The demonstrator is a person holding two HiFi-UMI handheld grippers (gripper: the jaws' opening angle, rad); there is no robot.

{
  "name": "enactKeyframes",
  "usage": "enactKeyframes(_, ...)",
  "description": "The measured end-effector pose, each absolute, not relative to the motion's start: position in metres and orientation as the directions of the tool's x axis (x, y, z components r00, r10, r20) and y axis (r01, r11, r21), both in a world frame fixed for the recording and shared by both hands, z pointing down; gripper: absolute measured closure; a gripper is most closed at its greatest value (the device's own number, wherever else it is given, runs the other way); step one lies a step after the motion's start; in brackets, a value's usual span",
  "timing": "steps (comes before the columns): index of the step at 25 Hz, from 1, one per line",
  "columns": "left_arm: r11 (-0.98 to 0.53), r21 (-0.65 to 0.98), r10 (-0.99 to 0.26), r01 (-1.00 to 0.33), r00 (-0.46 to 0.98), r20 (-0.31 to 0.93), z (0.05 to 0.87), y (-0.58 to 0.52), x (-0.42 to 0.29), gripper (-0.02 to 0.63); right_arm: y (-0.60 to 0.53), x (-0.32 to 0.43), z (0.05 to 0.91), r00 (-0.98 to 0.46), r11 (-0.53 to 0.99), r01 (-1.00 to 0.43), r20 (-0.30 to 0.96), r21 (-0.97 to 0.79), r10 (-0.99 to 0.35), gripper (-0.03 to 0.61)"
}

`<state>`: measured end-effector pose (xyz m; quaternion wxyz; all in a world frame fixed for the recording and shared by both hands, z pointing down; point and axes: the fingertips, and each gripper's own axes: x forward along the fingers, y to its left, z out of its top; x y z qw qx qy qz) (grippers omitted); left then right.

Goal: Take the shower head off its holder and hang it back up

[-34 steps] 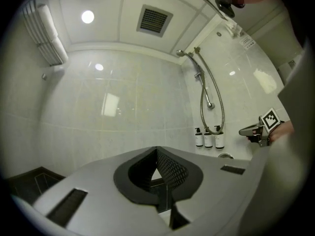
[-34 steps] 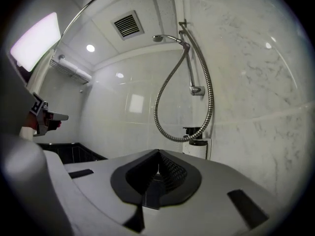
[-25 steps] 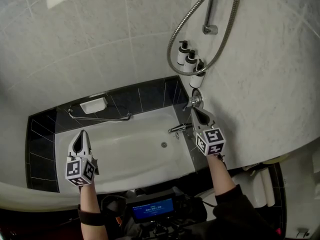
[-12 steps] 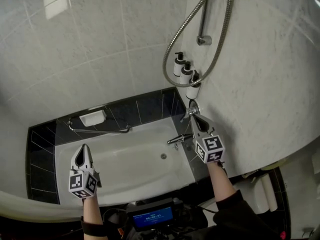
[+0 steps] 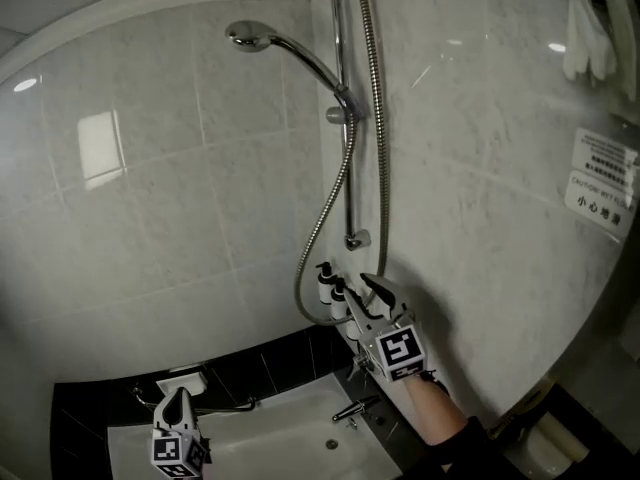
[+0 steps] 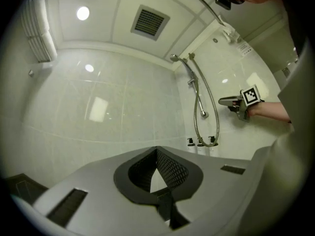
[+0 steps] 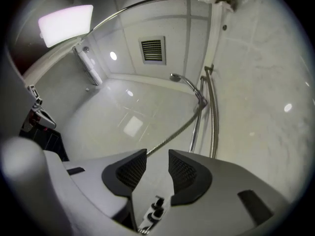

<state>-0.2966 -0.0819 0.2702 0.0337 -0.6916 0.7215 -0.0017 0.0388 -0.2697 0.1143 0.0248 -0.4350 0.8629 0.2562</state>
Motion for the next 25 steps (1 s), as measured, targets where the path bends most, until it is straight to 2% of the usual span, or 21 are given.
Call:
enactKeyframes(2,0.018,-0.084,-0.997,-0.996,-0.012,-0.076,0.250,-0.099,-0.294,0.614,-0.276,0.033,0.066,-0.607,0.432,-0.768,-0.325,0.472,-0.725,0.394)
enactKeyframes(6,-0.008,-0.086,-0.991,-0.996,0.020,-0.135,0.205,-0.130,-0.290,0.614,-0.292,0.020,-0.018,-0.588,0.345,-0.775,-0.404,0.530,-0.700,0.377)
enactKeyframes(11,-0.046,-0.124,-0.979,-0.991,0.070,-0.193,0.151,-0.166,-0.282,0.614,-0.307,-0.004,-0.097,-0.571,0.237,-0.763,-0.456,0.601,-0.682,0.298)
enactKeyframes(19,-0.087,-0.195,-0.956,-0.977,0.137,-0.259,0.082,-0.201,-0.260,0.614,-0.345,-0.019,-0.214,-0.477,0.068,-0.789,-0.540,0.610,-0.693,0.301)
enactKeyframes(25,-0.105,-0.200,-0.947,-0.974,0.159,-0.279,0.063,-0.217,-0.253,0.614,-0.384,-0.021,-0.245,-0.438,0.037,-0.795,-0.531,0.605,-0.725,0.301)
